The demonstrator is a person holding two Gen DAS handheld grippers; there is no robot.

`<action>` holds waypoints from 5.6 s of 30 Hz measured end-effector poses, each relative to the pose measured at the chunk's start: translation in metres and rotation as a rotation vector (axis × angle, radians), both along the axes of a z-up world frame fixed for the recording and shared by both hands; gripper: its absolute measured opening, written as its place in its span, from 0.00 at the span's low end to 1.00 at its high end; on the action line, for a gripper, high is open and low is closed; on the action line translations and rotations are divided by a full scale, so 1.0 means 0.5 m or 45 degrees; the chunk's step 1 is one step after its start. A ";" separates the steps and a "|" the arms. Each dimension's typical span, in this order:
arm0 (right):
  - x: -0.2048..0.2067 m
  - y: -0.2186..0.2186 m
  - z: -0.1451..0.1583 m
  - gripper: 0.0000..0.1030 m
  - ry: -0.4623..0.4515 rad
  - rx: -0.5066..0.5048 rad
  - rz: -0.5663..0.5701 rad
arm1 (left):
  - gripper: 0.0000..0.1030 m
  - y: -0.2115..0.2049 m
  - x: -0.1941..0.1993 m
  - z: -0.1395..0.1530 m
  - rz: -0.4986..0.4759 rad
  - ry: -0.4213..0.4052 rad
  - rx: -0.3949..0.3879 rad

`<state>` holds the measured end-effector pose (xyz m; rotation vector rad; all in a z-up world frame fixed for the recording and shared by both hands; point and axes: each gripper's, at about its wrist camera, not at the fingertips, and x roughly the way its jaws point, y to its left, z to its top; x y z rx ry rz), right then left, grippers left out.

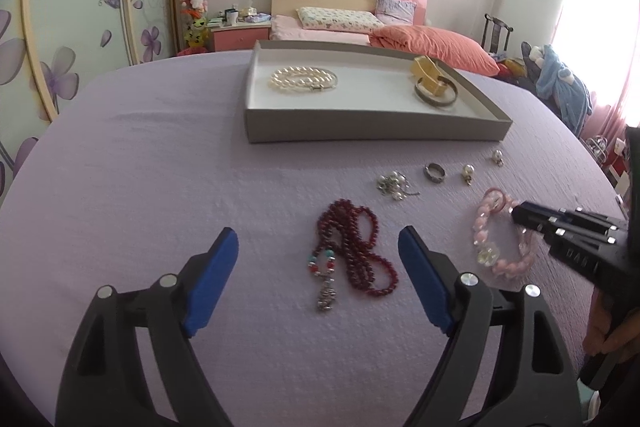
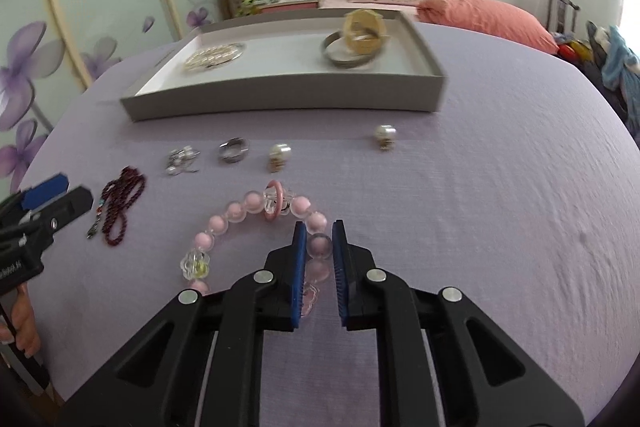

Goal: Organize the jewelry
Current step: 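Grasp the pink bead bracelet with the right gripper while the left grasps the red necklace, then carry the pink bracelet and red necklace over the grey tray with both grippers, then open both grippers to drop the bracelet and necklace into the tray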

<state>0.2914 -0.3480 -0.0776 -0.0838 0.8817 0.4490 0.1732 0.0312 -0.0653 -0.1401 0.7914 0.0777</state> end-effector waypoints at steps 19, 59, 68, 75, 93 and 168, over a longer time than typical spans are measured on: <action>0.017 -0.035 0.014 0.13 -0.006 0.059 -0.018 | 0.74 -0.038 0.074 -0.042 0.042 0.167 0.071; -0.010 -0.025 0.110 0.13 -0.120 0.152 0.071 | 0.08 0.005 0.007 0.088 -0.041 -0.076 -0.056; -0.010 -0.018 0.132 0.13 -0.157 0.161 0.077 | 0.08 0.020 -0.004 0.144 -0.025 -0.166 -0.065; -0.002 -0.019 0.162 0.13 -0.200 0.171 0.076 | 0.08 0.025 0.002 0.191 -0.022 -0.230 -0.067; 0.080 0.004 0.237 0.13 -0.308 0.196 0.054 | 0.08 0.037 0.127 0.267 0.003 -0.309 -0.089; 0.229 0.015 0.140 0.44 -0.218 0.114 -0.022 | 0.74 0.110 0.250 0.157 0.156 -0.231 -0.053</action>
